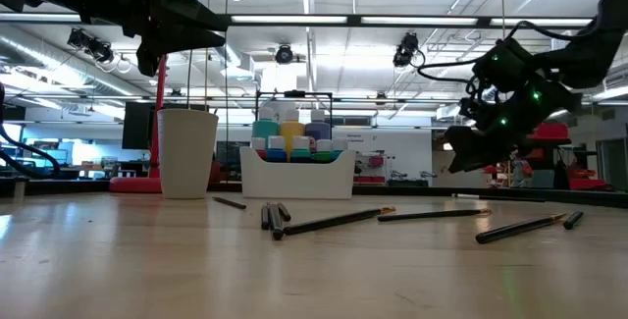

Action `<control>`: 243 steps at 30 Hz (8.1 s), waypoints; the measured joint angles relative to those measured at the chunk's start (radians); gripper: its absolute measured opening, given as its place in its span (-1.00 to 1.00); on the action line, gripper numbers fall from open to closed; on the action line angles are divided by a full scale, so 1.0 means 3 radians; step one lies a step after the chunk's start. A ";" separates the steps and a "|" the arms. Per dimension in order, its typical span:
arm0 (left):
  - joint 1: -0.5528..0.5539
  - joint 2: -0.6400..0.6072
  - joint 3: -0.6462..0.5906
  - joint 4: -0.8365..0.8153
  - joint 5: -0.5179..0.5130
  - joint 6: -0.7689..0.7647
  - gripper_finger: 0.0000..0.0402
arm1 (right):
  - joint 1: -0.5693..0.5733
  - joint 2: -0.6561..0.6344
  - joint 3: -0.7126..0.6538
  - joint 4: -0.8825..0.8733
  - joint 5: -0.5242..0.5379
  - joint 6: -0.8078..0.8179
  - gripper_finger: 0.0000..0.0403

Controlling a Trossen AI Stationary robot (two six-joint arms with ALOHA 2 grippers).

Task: Pick & Place Paint Supplies
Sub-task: Put the black paint brush into the white cup

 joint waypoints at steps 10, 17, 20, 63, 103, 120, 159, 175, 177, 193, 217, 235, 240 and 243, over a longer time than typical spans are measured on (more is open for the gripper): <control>0.0000 0.0000 0.0000 0.0000 0.0000 0.0000 -0.43 | -0.0441 0.0135 0.0470 -0.0877 -0.0567 -0.0155 0.02; 0.0000 0.0000 0.0001 0.0000 0.0000 0.0000 -0.43 | -0.0424 0.0301 0.0702 -0.1319 -0.0547 -0.0184 0.02; 0.0000 0.0000 0.0001 0.0000 -0.0001 0.0001 -0.43 | -0.0425 0.0346 0.0858 -0.1569 -0.0444 -0.0088 0.02; 0.0000 0.0000 0.0001 0.0000 -0.0001 0.0000 -0.43 | -0.0597 0.1117 0.1833 -0.3580 -0.0265 -0.0499 -0.06; 0.0000 0.0000 0.0001 0.0000 -0.0001 0.0000 -0.43 | -0.0922 0.1338 0.2448 -0.3354 -0.0888 -0.0077 0.06; 0.0000 0.0000 0.0001 0.0000 0.0000 0.0000 -0.43 | -0.0912 0.1530 0.2501 -0.3633 -0.1073 0.0324 -0.18; 0.0000 0.0000 0.0001 0.0000 -0.0001 0.0000 -0.43 | -0.0653 0.1846 0.2632 -0.3631 -0.0944 -0.0418 -0.94; 0.0000 0.0000 0.0001 0.0000 0.0000 0.0001 -0.43 | -0.0496 0.1359 0.2625 -0.3573 -0.0899 -0.0588 -0.98; 0.0000 0.0000 0.0001 0.0000 0.0000 0.0001 -0.43 | -0.0501 0.1410 0.2626 -0.3454 -0.0904 -0.0588 -0.91; 0.0000 0.0000 0.0001 0.0000 0.0000 0.0000 -0.43 | -0.0669 0.1868 0.2652 -0.3297 -0.0978 -0.0323 -0.17; 0.0001 -0.0001 0.0001 0.0001 -0.0001 0.0000 -0.43 | -0.0594 0.1540 0.2648 -0.3419 -0.1750 -0.0467 -0.99; 0.0001 -0.0001 0.0001 0.0069 -0.0295 0.0192 -0.43 | 0.0946 0.0214 0.2650 -0.2522 -0.2570 -0.0570 -1.00; 0.0001 -0.0001 0.0001 0.0123 -0.0262 0.0184 -0.43 | 0.1466 0.0163 0.2650 -0.1791 -0.2652 -0.0662 -1.00; 0.0001 0.0000 0.0001 0.0253 -0.0280 0.0151 -0.43 | 0.1697 0.0244 0.2654 -0.1404 -0.2535 -0.0751 -1.00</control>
